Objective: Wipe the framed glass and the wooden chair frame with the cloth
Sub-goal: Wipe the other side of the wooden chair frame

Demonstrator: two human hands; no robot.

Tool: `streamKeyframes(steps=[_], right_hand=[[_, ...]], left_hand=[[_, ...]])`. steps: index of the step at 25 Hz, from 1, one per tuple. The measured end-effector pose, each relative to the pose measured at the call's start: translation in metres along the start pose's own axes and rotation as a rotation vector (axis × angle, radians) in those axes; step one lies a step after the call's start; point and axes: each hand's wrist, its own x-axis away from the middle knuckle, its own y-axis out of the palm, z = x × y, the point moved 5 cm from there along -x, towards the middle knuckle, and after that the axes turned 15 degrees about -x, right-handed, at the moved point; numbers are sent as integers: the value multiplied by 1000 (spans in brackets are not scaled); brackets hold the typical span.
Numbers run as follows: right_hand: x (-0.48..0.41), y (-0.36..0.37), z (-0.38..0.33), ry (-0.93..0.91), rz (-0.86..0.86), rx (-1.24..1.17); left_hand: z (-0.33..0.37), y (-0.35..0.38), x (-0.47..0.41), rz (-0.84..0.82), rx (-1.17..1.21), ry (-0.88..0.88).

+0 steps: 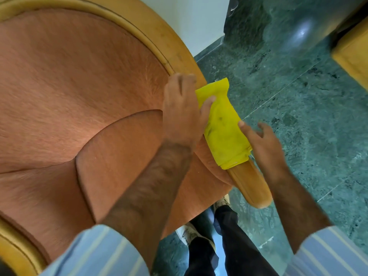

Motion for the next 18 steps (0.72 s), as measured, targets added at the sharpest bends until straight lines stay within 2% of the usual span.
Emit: streamKeyframes(steps=[2, 4, 7, 9, 11, 12, 18], right_hand=[[1, -11, 15, 162, -63, -87], [5, -12, 11, 168, -65, -162], [10, -12, -8, 53, -42, -242], [17, -4, -24, 29, -63, -429], [30, 20, -41, 63, -162, -600], [40, 38, -51, 73, -224, -611], [107, 155, -90, 127, -650, -553]], left_hand=[[-8, 7, 11, -47, 246, -352], [-13, 19, 20, -142, 371, -579], [-24, 19, 26, -142, 515, -637], [-42, 11, 34, -148, 740, -700], [-68, -5, 50, -119, 1048, -770], [-87, -19, 62, -91, 1152, -792], [-204, -107, 176, 118, 1322, -909]])
